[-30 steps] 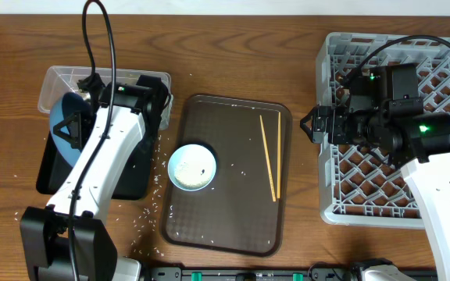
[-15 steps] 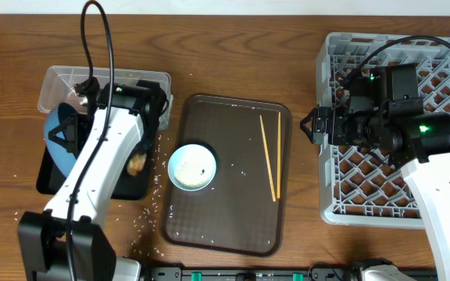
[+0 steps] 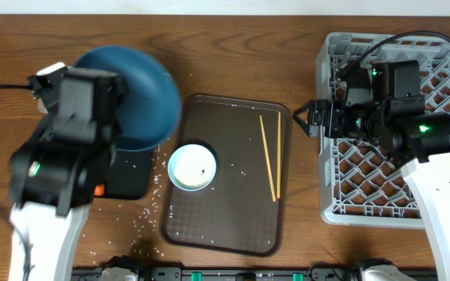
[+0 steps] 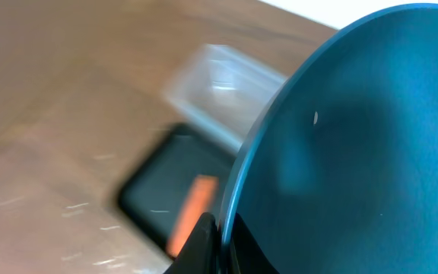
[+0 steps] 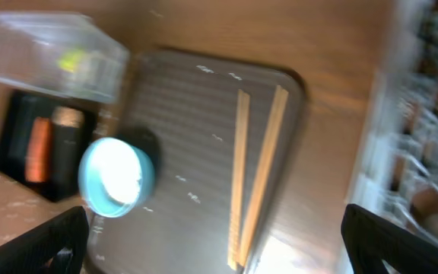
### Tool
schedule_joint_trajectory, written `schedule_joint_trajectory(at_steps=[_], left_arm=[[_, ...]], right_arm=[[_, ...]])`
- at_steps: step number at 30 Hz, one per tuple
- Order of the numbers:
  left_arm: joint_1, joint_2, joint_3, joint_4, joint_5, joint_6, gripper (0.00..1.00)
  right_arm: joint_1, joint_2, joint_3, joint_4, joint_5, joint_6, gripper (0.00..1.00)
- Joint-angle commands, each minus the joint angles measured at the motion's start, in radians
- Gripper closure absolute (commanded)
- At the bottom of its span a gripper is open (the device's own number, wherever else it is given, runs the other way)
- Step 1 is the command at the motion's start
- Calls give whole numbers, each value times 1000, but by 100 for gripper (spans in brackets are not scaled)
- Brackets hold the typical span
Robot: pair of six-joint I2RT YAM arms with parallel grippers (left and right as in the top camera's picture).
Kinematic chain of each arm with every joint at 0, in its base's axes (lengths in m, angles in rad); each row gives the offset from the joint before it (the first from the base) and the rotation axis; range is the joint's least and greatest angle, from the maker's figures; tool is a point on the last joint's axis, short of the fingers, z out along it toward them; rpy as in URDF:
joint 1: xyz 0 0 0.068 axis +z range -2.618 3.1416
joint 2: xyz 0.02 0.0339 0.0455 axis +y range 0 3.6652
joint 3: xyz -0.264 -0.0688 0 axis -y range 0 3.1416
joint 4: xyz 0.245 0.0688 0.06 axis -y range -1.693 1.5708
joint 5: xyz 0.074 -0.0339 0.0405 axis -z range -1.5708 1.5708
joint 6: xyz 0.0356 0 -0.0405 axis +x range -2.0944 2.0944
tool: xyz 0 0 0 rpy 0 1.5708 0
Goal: Sort waste into correct bins and load items into the dishwasher rack
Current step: 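Raise the blue plate and pass it to the right gripper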
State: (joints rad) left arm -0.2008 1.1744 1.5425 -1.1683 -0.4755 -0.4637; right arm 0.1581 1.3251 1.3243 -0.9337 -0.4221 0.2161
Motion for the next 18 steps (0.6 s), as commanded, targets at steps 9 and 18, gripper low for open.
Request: schedule_joint_trajectory(at_steps=[9, 18], left_arm=[[-188, -16, 6, 37, 311, 97, 94], [-300, -3, 6, 90, 310, 113, 94]], right_arm=[[97, 4, 3, 228, -522, -50, 6], [325, 10, 3, 240, -8, 103, 20]])
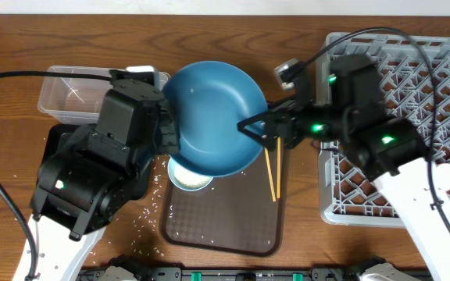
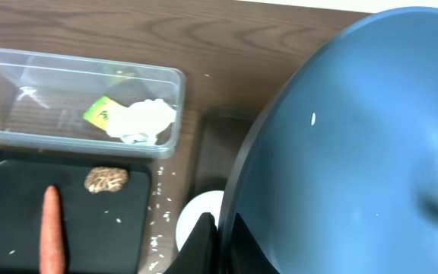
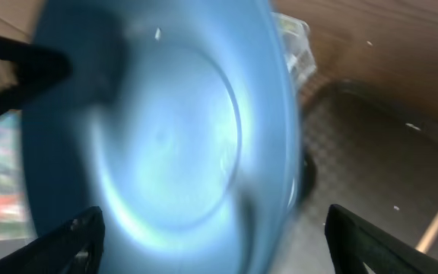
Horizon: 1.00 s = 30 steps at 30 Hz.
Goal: Sort waste into correct bins and load items into the dishwasher rack
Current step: 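Raise the blue plate and pass it to the right gripper, then carry the blue plate right toward the dish rack with right gripper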
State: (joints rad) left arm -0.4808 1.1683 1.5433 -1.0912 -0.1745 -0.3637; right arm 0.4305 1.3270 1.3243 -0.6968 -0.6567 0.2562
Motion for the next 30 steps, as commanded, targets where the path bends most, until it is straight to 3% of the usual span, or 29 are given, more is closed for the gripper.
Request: schedule_joint_trajectory(at_steps=[1, 5, 11, 14, 15, 18, 19, 22, 25, 30], left_arm=[[-26, 4, 5, 16, 8, 12, 94], [-41, 5, 5, 20, 7, 12, 94], [-42, 4, 6, 28, 7, 12, 94], [-42, 4, 6, 31, 7, 12, 83], [-42, 4, 5, 33, 7, 12, 69], [-42, 4, 6, 39, 7, 12, 44], [-42, 3, 6, 40, 7, 12, 26], [-42, -2, 6, 50, 6, 13, 7], [-42, -9, 6, 64, 6, 28, 2], [-42, -23, 6, 68, 6, 43, 2]], right_arm=[[66, 9, 3, 8, 252, 66, 24], [101, 12, 3, 8, 359, 97, 48], [100, 13, 3, 8, 424, 99, 99], [99, 13, 3, 5, 462, 99, 99], [99, 12, 3, -1, 492, 99, 99], [98, 7, 3, -32, 595, 99, 99], [98, 3, 3, -50, 652, 99, 99], [92, -13, 3, -105, 818, 100, 99], [56, -38, 3, -169, 1040, 126, 99], [-72, -89, 3, -212, 1442, 140, 99]])
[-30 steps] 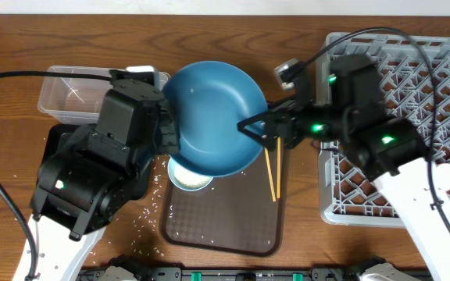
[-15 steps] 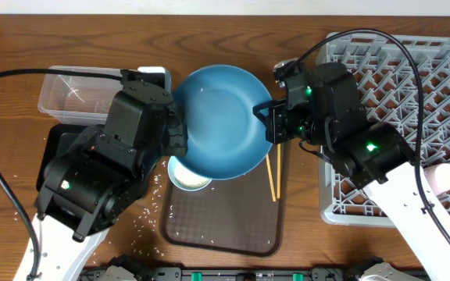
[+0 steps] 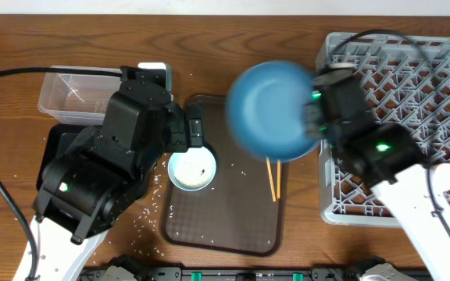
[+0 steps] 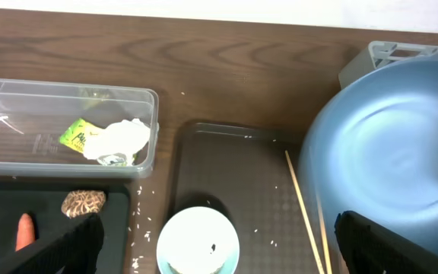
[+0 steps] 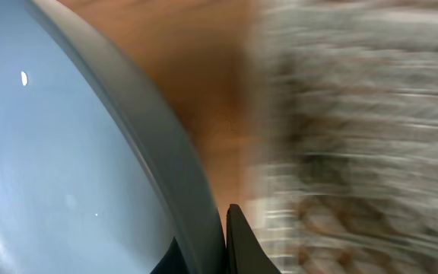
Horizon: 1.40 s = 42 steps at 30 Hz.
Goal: Sort waste into correct bins and load items into the dishwasher rack
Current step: 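Carry the blue plate right toward the dish rack with right gripper, then set the blue plate upright in the rack's far right slot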
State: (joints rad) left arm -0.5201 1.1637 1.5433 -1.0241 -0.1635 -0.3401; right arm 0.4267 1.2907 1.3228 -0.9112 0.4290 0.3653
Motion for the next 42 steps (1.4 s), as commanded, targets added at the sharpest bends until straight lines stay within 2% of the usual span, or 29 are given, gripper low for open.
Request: schedule_joint_trajectory(at_steps=[1, 6, 9, 18, 22, 24, 27, 30, 36, 42], left_arm=[[-3, -18, 6, 1, -5, 19, 2], [-3, -18, 6, -3, -5, 19, 2], [-3, -17, 6, -3, -5, 19, 2], [-3, -17, 6, -19, -5, 19, 2], [-3, -17, 6, -21, -5, 19, 2], [-3, -17, 6, -21, -5, 19, 2], [-3, -17, 6, -23, -4, 19, 2], [-3, -17, 6, -34, -4, 19, 2], [-3, -16, 5, -76, -4, 19, 2], [-3, -14, 5, -102, -4, 19, 2]], right_arm=[[-100, -59, 5, 5, 437, 31, 99], [-231, -53, 5, 76, 723, 28, 99], [-305, -37, 5, 182, 810, -43, 99], [-514, 92, 5, 618, 819, -569, 99], [-591, 184, 5, 854, 795, -934, 99], [-620, 228, 5, 941, 798, -1041, 99], [-645, 273, 5, 980, 797, -1109, 99], [-661, 310, 5, 988, 789, -1108, 99], [-659, 378, 5, 981, 659, -1204, 99], [-655, 415, 5, 983, 583, -1236, 99]])
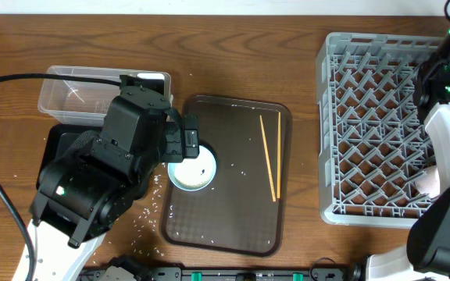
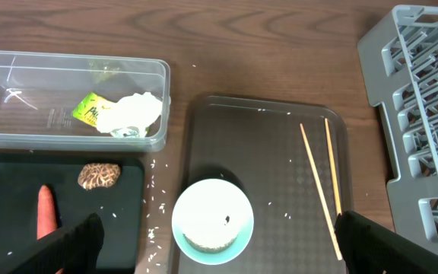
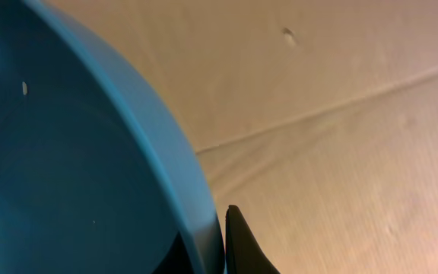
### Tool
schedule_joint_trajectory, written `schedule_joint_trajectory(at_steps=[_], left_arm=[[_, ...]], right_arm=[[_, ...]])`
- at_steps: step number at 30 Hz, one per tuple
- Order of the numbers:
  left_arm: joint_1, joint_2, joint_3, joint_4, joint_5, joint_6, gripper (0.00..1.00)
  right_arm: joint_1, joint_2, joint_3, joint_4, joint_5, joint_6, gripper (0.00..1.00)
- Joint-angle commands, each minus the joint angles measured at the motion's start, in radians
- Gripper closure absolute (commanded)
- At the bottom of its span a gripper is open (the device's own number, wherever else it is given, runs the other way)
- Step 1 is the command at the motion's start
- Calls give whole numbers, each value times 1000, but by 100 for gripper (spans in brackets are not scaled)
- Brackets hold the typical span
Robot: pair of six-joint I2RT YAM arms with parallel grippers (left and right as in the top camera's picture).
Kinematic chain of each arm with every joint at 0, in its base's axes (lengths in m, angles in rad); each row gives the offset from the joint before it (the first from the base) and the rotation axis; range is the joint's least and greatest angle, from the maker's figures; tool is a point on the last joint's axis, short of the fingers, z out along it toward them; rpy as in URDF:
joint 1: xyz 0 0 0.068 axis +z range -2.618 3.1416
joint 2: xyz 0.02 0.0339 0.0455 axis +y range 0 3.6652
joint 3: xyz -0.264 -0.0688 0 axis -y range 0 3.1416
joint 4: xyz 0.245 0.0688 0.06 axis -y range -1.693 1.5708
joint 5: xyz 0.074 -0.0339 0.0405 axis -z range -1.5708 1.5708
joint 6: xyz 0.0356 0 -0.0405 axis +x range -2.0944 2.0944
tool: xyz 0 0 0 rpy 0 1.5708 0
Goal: Sort waste into correct bins and load items into the dishwasher rack
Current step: 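Set the blue plate upright in the rack's far right slot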
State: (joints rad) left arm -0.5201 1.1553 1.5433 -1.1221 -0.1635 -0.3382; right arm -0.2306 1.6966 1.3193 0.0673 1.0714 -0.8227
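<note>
My right gripper (image 3: 223, 245) is shut on the rim of the blue plate (image 3: 74, 167); behind the plate only a plain beige surface shows. In the overhead view the right arm (image 1: 444, 86) is at the far right edge and the plate is out of view. My left gripper (image 2: 217, 247) is open above the small teal bowl of rice (image 2: 212, 216), which stands on the brown tray (image 1: 233, 218). Two chopsticks (image 1: 269, 154) lie on the tray's right half. The grey dishwasher rack (image 1: 373, 133) stands at the right.
A clear bin (image 2: 67, 84) with wrappers stands at the back left. In front of it a black bin (image 2: 6, 221) holds a carrot (image 2: 46, 213) and a brown lump (image 2: 99, 174). Rice grains are scattered between the black bin and the tray.
The right gripper held the plate over the gap between tray and rack; now that arm is at the far right edge and the plate is outside the overhead view. The left gripper stays open over the bowl.
First my left gripper held the blue plate over the bins at the left while the right gripper was open by the rack. Then both grippers were at the plate above the tray. Then the right gripper held it and the left was open. Now it is beyond the rack's right side.
</note>
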Motion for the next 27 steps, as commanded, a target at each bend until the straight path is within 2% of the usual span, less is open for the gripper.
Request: schedule_joint_trajectory(at_steps=[1, 14, 16, 18, 20, 22, 24, 27], left_arm=[[-3, -6, 5, -4, -4, 17, 2], [-3, -6, 5, -10, -4, 17, 2], [-3, -6, 5, -16, -4, 17, 2], [-3, -6, 5, -22, -5, 17, 2], [-3, -6, 5, -24, -4, 17, 2], [-3, -6, 5, -24, -4, 17, 2], [-3, -6, 5, -25, -4, 17, 2], [-3, -6, 5, -26, -4, 17, 2]], right_arm=[[3, 14, 8, 7, -62, -63, 99], [13, 95, 8, 13, -34, -83, 99], [20, 95, 8, 12, -32, -82, 96], [29, 95, 8, 7, -32, -83, 80], [35, 95, 8, -1, -32, -83, 51], [37, 95, 8, -2, -31, -74, 32], [42, 95, 8, -3, -32, -55, 22], [67, 95, 8, -6, -44, -43, 15]])
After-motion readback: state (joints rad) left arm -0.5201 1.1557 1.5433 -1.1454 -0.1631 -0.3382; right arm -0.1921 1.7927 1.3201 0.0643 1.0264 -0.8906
